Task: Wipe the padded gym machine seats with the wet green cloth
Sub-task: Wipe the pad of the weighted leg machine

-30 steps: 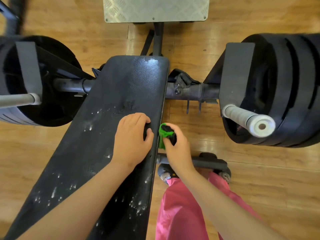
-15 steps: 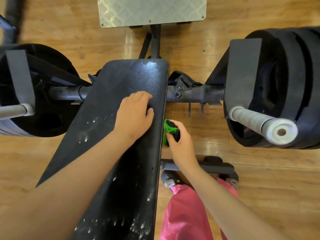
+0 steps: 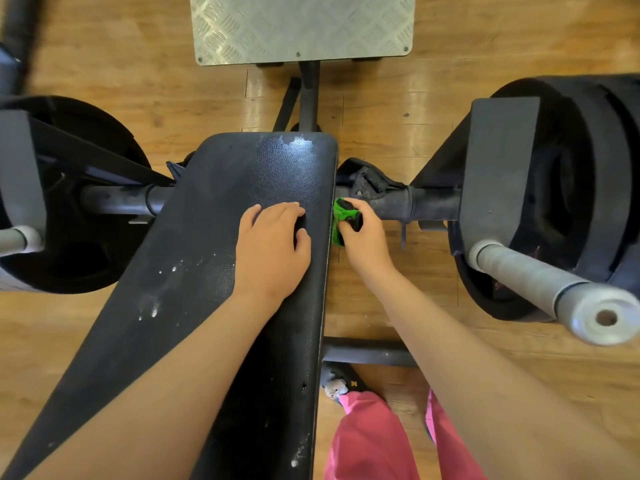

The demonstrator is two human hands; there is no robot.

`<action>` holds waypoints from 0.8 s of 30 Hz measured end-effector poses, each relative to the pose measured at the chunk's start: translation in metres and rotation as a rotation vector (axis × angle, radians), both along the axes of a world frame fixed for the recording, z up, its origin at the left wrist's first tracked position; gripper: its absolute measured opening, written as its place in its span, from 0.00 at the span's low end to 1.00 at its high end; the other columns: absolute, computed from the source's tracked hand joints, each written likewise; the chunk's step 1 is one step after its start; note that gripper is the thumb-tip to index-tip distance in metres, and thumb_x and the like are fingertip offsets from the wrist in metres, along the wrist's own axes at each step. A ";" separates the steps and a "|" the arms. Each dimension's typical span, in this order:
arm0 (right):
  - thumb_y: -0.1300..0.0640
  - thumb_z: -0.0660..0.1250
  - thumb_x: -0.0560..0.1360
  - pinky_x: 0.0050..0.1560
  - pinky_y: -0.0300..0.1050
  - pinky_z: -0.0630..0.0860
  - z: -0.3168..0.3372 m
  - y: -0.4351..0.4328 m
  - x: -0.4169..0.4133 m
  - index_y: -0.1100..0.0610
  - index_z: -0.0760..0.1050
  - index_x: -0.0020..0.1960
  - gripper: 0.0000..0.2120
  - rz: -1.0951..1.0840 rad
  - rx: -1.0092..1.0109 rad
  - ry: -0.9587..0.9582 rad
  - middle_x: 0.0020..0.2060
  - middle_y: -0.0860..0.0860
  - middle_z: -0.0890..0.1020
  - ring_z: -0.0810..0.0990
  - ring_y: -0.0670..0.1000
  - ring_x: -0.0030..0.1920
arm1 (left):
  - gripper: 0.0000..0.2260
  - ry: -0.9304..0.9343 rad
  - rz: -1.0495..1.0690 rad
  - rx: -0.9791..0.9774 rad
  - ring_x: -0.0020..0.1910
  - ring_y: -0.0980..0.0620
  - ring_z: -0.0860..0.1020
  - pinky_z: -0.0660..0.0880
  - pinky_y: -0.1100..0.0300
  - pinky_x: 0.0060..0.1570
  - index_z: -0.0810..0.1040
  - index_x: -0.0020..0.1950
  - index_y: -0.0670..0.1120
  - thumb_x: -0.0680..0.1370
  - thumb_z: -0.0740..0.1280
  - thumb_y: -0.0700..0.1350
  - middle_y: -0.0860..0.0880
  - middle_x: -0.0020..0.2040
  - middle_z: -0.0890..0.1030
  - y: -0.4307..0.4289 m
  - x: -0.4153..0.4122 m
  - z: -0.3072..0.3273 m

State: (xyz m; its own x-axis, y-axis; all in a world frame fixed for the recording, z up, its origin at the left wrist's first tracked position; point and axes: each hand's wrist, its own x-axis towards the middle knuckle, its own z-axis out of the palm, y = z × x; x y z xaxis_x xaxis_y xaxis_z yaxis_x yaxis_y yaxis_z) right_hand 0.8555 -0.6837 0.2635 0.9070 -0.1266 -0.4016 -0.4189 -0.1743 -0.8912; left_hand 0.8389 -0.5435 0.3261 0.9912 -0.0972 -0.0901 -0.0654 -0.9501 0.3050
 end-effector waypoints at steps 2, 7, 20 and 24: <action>0.67 0.64 0.77 0.46 0.20 0.67 0.005 -0.001 -0.009 0.54 0.74 0.62 0.16 0.000 0.046 0.015 0.51 0.43 0.77 0.74 0.38 0.50 | 0.17 0.001 0.004 -0.017 0.62 0.52 0.76 0.58 0.52 0.72 0.79 0.60 0.44 0.75 0.58 0.45 0.51 0.61 0.80 0.001 0.000 0.000; 0.67 0.65 0.77 0.50 0.24 0.70 0.016 -0.002 -0.043 0.51 0.73 0.59 0.16 0.033 0.104 0.003 0.50 0.40 0.78 0.75 0.33 0.51 | 0.16 0.012 -0.001 0.013 0.59 0.51 0.78 0.58 0.51 0.72 0.79 0.59 0.45 0.75 0.59 0.45 0.50 0.60 0.81 0.000 0.000 0.001; 0.65 0.64 0.78 0.42 0.24 0.68 -0.014 -0.009 0.017 0.55 0.74 0.63 0.15 0.057 0.041 0.000 0.57 0.51 0.79 0.76 0.48 0.55 | 0.16 0.019 0.027 0.086 0.60 0.53 0.77 0.48 0.57 0.74 0.79 0.61 0.47 0.77 0.58 0.47 0.52 0.62 0.80 -0.002 0.000 0.004; 0.65 0.64 0.78 0.44 0.22 0.69 0.015 -0.010 -0.027 0.51 0.73 0.60 0.15 0.099 0.137 0.008 0.53 0.46 0.78 0.76 0.44 0.54 | 0.15 0.025 0.037 0.096 0.61 0.52 0.77 0.48 0.57 0.74 0.78 0.62 0.47 0.78 0.59 0.46 0.52 0.62 0.79 -0.003 -0.001 0.006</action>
